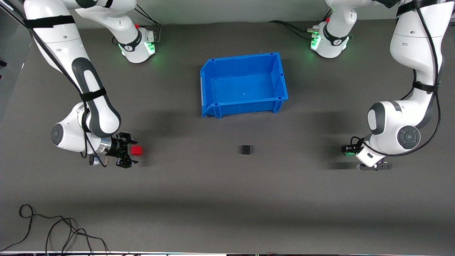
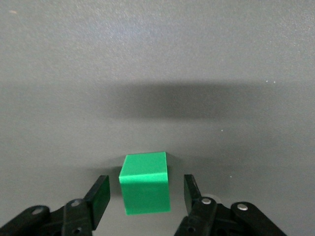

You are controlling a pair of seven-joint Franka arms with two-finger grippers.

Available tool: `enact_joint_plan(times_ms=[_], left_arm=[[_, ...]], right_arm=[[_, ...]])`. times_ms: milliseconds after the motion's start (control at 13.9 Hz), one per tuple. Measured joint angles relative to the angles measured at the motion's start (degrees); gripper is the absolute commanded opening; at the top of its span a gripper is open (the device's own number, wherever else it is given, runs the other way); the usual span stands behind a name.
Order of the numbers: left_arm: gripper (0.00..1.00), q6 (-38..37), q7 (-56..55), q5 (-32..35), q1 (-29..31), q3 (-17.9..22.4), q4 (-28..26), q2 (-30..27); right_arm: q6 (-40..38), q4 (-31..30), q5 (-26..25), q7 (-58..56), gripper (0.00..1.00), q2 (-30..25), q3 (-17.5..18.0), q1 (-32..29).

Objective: Attach green and red cubes to black cube
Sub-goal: 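Grasp the red cube with the right gripper while the left gripper grasps the green cube, then carry the red cube and the green cube toward the black cube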

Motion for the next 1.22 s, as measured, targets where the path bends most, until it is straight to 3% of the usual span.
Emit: enact_joint_plan(times_ms=[215, 359, 646, 934, 1006, 1149, 1221], left_arm=[[0.57, 0.4, 0.0, 0.6, 0.0, 0.1, 0.1, 0.4], [0.57, 1.1, 0.0, 0.6, 0.1, 0.1, 0.3, 0.8], [0.30, 2.3, 0.1, 0.6, 0.1, 0.2, 0.7, 1.3], [0.00, 2.4, 0.1, 0.6, 0.1, 0.0, 1.5, 1.8], [0.00, 2.4, 0.1, 0.6, 0.1, 0.0, 1.5, 1.8], [0.00, 2.3, -0.1, 0.4, 0.1, 0.0, 2.0, 1.8], [0.00, 2.3, -0.6, -0.4, 0.1, 0.0, 2.4, 1.6]], right_arm=[[1.1, 0.0, 0.0, 0.0, 1.00, 1.4, 0.0, 0.0], [1.2, 0.0, 0.0, 0.0, 0.99, 1.8, 0.0, 0.0], [1.2, 0.1, 0.0, -0.1, 0.77, 1.8, -0.1, 0.0], [1.2, 0.5, 0.0, -0.7, 0.45, 1.8, -0.6, -0.1], [1.2, 0.5, 0.0, -0.9, 0.36, 1.8, -0.6, -0.1], [1.2, 0.5, 0.0, -1.1, 0.32, 1.8, -0.6, -0.1], [1.2, 0.6, 0.0, -1.1, 0.23, 1.7, -0.6, -0.1]])
